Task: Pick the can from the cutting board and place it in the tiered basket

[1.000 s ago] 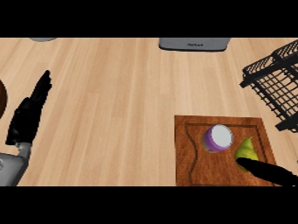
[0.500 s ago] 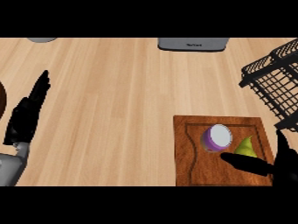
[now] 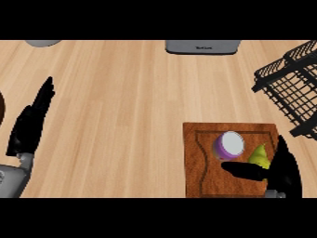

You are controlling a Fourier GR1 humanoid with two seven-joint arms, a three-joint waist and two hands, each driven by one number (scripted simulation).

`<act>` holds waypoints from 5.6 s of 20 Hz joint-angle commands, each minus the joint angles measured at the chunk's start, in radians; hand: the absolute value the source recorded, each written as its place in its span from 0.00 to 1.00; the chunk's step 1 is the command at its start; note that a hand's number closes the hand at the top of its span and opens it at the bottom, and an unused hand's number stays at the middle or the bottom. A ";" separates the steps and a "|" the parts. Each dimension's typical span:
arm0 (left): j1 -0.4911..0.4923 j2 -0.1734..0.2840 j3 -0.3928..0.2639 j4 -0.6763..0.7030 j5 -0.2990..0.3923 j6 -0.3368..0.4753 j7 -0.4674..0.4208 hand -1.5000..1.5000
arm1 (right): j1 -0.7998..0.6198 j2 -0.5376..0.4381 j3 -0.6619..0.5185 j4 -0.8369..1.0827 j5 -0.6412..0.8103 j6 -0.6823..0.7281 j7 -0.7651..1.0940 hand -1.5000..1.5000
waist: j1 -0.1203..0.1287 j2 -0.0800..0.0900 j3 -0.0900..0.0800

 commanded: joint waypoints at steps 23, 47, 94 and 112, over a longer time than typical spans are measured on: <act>0.007 0.000 0.049 0.017 -0.004 -0.048 -0.019 0.50 | -0.179 0.048 -0.077 0.174 -0.007 0.123 0.228 0.00 | -0.008 0.000 0.003; 0.039 -0.026 0.064 -0.043 -0.055 -0.053 0.015 0.50 | -0.267 0.048 0.048 0.318 -0.123 -0.014 0.214 1.00 | -0.009 -0.007 0.006; -0.024 -0.067 0.084 -0.010 -0.090 -0.082 0.012 0.50 | -1.477 -0.372 -0.462 1.500 0.818 -0.026 -0.019 1.00 | 0.023 0.012 0.005; 0.102 -0.110 0.092 -0.055 -0.140 -0.066 -0.025 0.50 | -1.342 -0.471 -0.522 1.471 0.755 0.092 -0.204 1.00 | -0.012 -0.008 0.006</act>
